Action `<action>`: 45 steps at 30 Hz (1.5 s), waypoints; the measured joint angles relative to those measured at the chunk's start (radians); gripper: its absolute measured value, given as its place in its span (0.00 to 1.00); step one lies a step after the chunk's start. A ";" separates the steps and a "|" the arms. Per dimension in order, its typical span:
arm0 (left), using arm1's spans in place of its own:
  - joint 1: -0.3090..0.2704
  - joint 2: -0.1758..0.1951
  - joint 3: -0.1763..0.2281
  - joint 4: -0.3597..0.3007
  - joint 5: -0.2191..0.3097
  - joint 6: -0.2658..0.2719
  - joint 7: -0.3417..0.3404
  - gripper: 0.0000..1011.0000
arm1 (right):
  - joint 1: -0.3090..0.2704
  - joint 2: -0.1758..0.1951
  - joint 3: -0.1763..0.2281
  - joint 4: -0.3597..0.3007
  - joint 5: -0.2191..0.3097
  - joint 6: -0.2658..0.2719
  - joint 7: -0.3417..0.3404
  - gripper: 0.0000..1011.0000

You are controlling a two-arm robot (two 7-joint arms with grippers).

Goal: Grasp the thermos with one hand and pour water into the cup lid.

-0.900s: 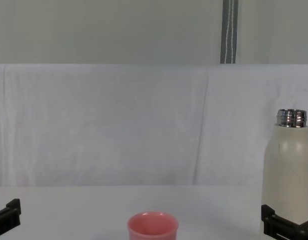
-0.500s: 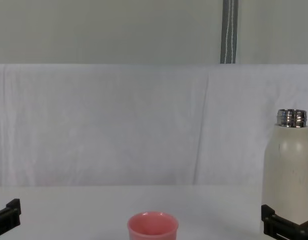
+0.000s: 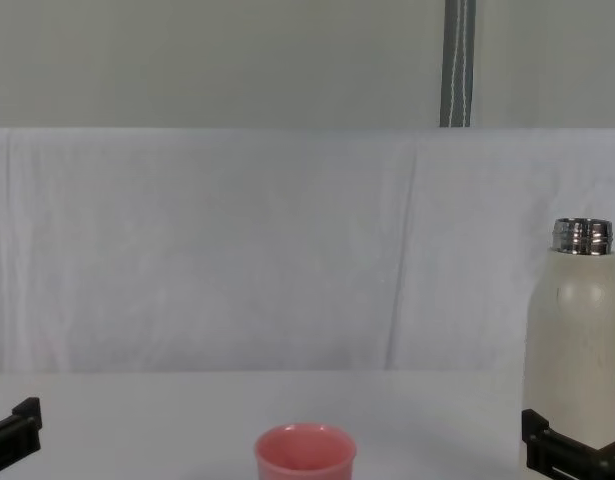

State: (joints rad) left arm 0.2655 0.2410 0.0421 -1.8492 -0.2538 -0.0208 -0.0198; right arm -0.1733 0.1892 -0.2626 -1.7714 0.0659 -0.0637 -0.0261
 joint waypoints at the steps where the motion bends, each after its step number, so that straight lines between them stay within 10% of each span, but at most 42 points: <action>1: 0.000 0.000 0.000 0.000 0.000 0.000 0.000 0.99 | 0.000 0.000 0.000 0.000 0.000 0.000 0.000 0.99; 20: 0.000 0.000 0.000 0.000 0.000 0.000 0.000 0.99 | 0.006 -0.006 0.008 0.012 0.001 -0.004 0.008 0.99; 45: 0.000 0.000 0.000 0.000 0.000 0.000 0.000 0.99 | 0.140 -0.113 0.117 0.184 0.057 -0.044 0.090 0.99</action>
State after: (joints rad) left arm 0.2655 0.2410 0.0421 -1.8492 -0.2538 -0.0208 -0.0199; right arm -0.0338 0.0761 -0.1453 -1.5878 0.1227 -0.1080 0.0640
